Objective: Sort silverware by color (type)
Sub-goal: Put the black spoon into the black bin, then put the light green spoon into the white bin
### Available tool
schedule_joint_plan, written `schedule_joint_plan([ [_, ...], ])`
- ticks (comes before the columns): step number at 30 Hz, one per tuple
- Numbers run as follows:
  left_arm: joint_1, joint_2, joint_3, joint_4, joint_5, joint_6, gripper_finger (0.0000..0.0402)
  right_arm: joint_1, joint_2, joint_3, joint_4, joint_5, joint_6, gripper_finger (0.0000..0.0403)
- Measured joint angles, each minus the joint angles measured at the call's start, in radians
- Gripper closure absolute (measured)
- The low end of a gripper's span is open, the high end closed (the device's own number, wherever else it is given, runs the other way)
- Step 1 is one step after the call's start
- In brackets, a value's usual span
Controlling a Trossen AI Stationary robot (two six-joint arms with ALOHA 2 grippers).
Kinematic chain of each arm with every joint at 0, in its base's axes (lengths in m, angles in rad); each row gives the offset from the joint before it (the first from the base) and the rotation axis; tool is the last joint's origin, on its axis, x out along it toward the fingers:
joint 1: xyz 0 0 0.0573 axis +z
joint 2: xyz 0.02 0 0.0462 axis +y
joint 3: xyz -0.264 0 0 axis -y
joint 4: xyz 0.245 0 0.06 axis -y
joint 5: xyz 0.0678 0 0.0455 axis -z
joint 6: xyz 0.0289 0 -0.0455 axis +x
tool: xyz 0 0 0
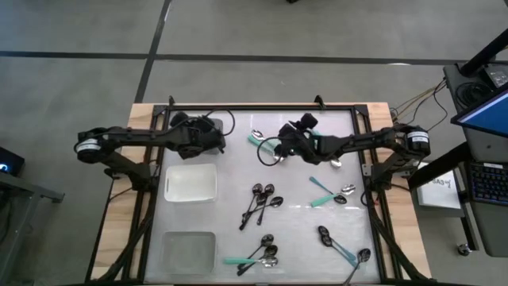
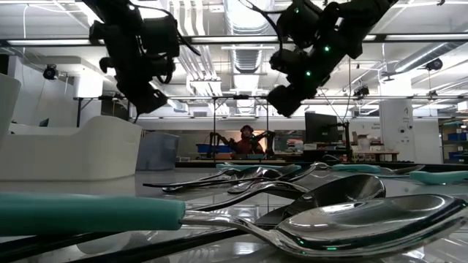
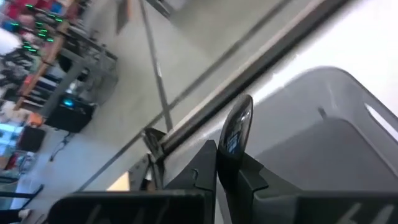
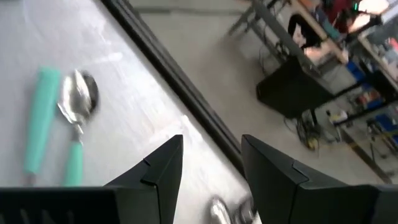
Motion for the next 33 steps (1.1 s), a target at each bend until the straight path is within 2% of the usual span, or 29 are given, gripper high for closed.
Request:
schedule_joint_plan([
  [4,0.002,0.014,-0.001,0.000,0.020,0.023,0.0393,-0.019,0.000,0.000,-0.132,-0.001,0.094,0.0248],
  [9,0.002,0.031,-0.002,0.000,0.020,0.049,0.0364,-0.024,0.000,0.000,-0.257,-0.001,0.213,0.0248],
  [18,0.002,0.034,-0.002,0.004,0.106,0.055,0.0307,-0.031,-0.006,0.000,-0.341,-0.002,0.221,0.0248],
  [24,-0.001,0.034,-0.003,0.045,0.153,0.049,0.0294,-0.098,-0.043,0.000,-0.379,-0.010,0.224,0.0248],
  [26,-0.004,0.034,-0.003,0.094,0.187,0.058,0.0295,-0.148,-0.059,0.000,-0.396,-0.068,0.243,0.0248],
  [31,-0.020,0.033,-0.003,0.246,0.275,0.152,0.0297,-0.321,-0.062,0.000,-0.452,-0.406,0.299,0.0252],
  [33,-0.031,0.033,-0.003,0.300,0.285,0.194,0.0297,-0.367,-0.058,0.000,-0.467,-0.460,0.311,0.0256],
])
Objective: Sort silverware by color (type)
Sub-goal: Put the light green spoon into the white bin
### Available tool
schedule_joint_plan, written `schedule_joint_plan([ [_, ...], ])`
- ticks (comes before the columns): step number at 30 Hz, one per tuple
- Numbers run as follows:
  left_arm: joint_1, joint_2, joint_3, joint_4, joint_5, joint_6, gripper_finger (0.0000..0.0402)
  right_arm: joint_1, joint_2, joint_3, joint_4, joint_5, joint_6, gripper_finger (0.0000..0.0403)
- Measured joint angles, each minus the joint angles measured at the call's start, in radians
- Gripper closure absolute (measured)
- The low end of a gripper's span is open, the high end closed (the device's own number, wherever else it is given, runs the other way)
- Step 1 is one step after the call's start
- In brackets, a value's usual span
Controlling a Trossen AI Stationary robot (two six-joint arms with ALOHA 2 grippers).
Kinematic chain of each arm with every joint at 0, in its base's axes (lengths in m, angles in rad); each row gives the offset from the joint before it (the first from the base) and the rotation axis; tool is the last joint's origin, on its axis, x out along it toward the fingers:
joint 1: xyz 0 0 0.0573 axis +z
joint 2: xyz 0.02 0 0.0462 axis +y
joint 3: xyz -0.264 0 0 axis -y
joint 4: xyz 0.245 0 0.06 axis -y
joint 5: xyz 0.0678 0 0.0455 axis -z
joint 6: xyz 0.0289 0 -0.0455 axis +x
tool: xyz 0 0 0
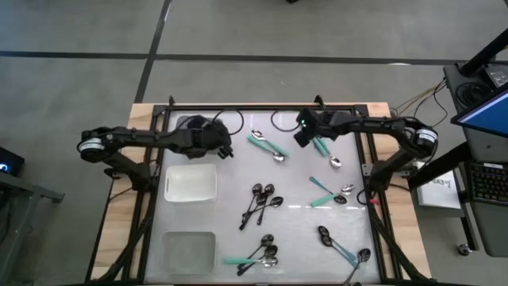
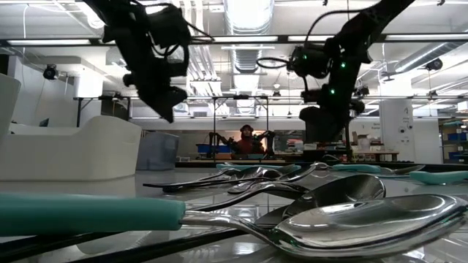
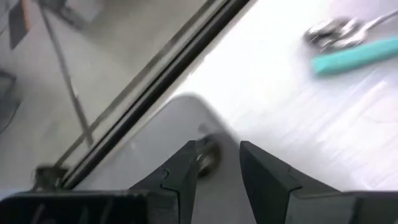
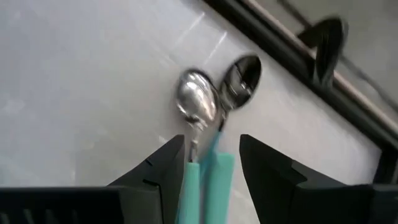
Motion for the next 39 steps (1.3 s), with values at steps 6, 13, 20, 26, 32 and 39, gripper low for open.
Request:
schedule_joint_plan([
  [6,-0.020,0.000,0.000,0.176,0.137,0.079,0.0297,-0.065,0.002,0.000,-0.087,-0.056,0.002,0.0272],
  [13,-0.039,0.000,0.000,0.440,0.361,0.143,0.0297,-0.076,0.002,0.000,-0.198,-0.101,0.045,0.0282],
  [20,-0.067,0.000,0.000,0.593,0.517,0.188,0.0297,-0.071,0.002,-0.058,-0.197,-0.183,0.098,0.0283],
  [26,-0.071,0.000,0.000,0.603,0.514,0.203,0.0297,-0.048,0.002,-0.103,-0.188,-0.187,0.130,0.0283],
  [32,-0.071,0.000,0.000,0.608,0.511,0.203,0.0297,-0.031,0.002,-0.102,-0.157,-0.187,0.129,0.0285],
  [39,-0.071,0.000,0.000,0.607,0.511,0.203,0.0297,-0.038,0.025,-0.114,-0.136,-0.162,0.112,0.0285],
])
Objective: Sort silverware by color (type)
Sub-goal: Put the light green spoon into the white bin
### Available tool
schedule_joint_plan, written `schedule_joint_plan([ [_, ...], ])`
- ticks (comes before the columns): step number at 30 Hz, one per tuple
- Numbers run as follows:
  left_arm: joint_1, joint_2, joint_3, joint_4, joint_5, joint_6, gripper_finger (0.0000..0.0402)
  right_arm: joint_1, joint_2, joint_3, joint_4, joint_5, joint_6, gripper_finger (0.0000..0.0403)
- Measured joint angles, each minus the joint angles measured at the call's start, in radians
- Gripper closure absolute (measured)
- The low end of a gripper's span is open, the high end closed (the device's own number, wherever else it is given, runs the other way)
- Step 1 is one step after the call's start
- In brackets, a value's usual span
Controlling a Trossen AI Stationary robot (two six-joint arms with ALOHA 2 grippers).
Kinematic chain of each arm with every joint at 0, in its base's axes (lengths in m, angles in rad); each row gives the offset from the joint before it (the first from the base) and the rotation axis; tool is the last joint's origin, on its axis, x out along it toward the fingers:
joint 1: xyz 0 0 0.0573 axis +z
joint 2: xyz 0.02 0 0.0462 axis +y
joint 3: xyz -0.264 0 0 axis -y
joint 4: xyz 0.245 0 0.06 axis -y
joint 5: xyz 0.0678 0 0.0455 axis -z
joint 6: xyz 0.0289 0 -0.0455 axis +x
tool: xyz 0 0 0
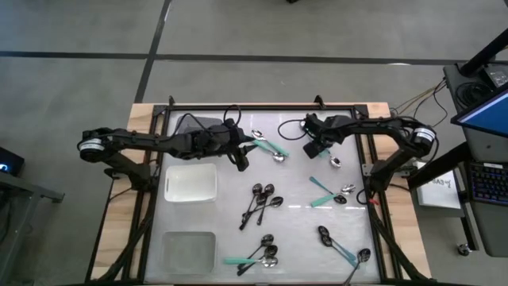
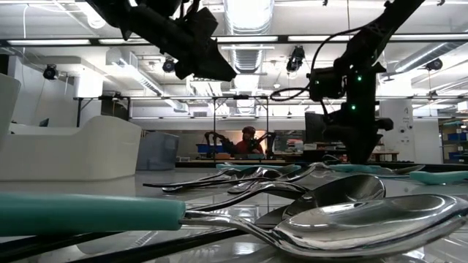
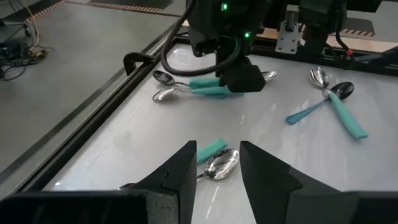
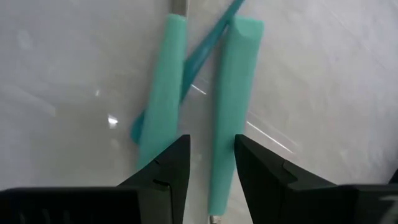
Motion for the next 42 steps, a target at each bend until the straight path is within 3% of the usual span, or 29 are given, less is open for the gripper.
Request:
schedule_joint_plan([
  [12,0.000,0.000,0.000,-0.001,-0.001,-0.001,0.0297,0.000,0.065,-0.010,0.023,0.018,0.005,0.0294],
  [19,0.000,0.000,0.000,-0.002,-0.001,-0.010,0.0297,0.001,0.044,-0.014,0.034,0.030,-0.009,0.0361],
  [24,0.000,0.001,0.000,-0.002,-0.002,-0.027,0.0297,0.000,0.026,-0.015,0.047,0.079,-0.013,0.0363],
  [30,0.000,0.001,0.000,0.012,-0.001,-0.035,0.0297,0.016,-0.029,-0.002,0.052,0.098,-0.014,0.0396],
  [38,0.000,0.022,0.000,0.124,-0.001,-0.054,0.0297,0.089,-0.169,0.015,0.159,0.092,-0.068,0.0398],
  [42,0.000,0.063,0.000,0.160,-0.001,-0.055,0.0297,0.098,-0.223,0.015,0.111,0.093,-0.081,0.0397],
])
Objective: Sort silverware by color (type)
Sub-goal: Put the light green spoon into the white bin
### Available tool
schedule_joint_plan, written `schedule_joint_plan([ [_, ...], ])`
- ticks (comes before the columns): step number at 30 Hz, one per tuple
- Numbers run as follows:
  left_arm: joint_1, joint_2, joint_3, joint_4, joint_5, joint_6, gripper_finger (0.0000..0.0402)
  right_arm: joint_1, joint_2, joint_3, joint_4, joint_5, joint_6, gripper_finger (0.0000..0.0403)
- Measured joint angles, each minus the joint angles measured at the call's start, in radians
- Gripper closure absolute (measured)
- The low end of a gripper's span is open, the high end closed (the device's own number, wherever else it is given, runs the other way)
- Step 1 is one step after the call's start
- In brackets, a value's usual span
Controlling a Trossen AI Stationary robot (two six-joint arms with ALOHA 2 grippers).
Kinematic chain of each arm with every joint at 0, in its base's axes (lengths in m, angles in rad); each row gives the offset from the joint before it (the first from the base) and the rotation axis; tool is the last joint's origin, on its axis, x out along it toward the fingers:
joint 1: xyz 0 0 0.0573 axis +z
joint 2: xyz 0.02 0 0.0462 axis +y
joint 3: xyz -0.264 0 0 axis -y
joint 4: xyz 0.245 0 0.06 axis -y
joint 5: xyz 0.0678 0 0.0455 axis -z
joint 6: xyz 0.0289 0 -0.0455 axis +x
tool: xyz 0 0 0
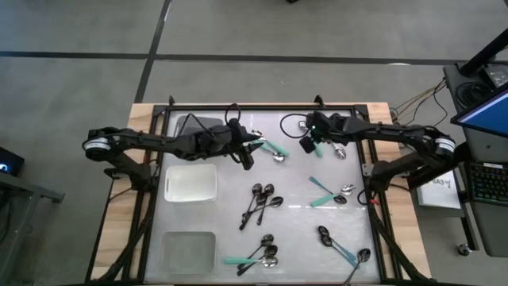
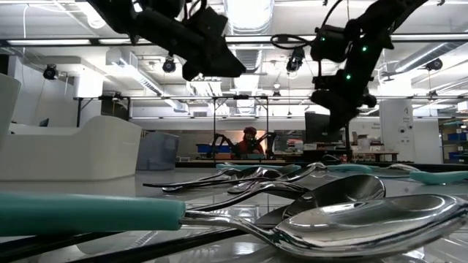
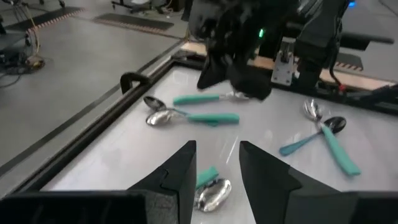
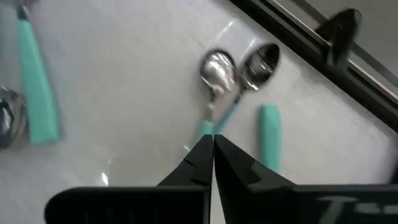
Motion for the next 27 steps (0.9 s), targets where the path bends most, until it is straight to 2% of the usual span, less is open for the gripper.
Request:
schedule_joint_plan([
  [6,0.000,0.073,0.000,0.062,0.001,-0.007,0.0297,-0.004,-0.014,-0.011,-0.071,0.000,0.019,0.0395],
  [15,0.000,0.140,0.000,0.149,0.002,-0.007,0.0297,-0.036,0.082,-0.024,-0.076,-0.023,-0.048,0.0390],
  [22,0.000,0.140,0.000,0.156,0.002,0.005,0.0297,-0.110,0.174,-0.018,-0.067,-0.022,-0.087,0.0342],
  [27,0.000,0.140,0.000,0.156,0.002,0.007,0.0297,-0.163,0.205,-0.017,-0.054,0.016,-0.046,0.0303],
])
